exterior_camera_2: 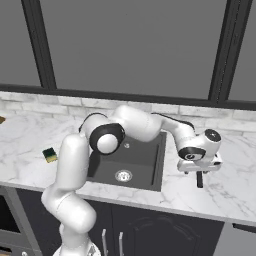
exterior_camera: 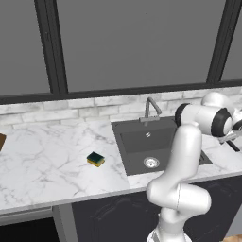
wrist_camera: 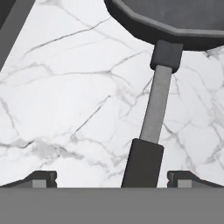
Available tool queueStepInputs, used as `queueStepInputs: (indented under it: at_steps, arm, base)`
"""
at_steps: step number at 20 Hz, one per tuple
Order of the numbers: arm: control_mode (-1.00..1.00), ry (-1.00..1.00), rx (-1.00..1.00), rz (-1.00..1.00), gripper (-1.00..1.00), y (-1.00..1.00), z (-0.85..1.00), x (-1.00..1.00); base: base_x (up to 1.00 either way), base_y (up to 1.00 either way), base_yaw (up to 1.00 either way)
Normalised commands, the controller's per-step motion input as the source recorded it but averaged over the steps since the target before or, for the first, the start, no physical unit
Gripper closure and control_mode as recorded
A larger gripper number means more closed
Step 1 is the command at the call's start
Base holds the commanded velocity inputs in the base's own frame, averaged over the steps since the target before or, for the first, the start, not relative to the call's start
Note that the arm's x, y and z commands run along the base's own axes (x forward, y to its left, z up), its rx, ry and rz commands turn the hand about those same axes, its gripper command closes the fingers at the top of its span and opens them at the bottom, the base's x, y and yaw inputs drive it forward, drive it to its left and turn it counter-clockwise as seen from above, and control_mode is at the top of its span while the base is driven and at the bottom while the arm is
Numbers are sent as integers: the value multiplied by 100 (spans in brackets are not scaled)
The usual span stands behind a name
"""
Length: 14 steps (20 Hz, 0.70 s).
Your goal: Pick the pan and sponge and place them into the sink. Then turn on the water.
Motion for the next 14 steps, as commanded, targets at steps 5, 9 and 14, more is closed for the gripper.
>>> queueStepInputs:
  at_steps: [5,9,14]
  arm:
    - [-100,3,6,2,-100,-15,-10,23]
    - [-100,1,5,2,-100,-15,-13,14]
    - [-100,-8,-2,1,-100,-5,-17,1]
  base:
    - [0,0,0]
    - [0,0,0]
    - [0,0,0]
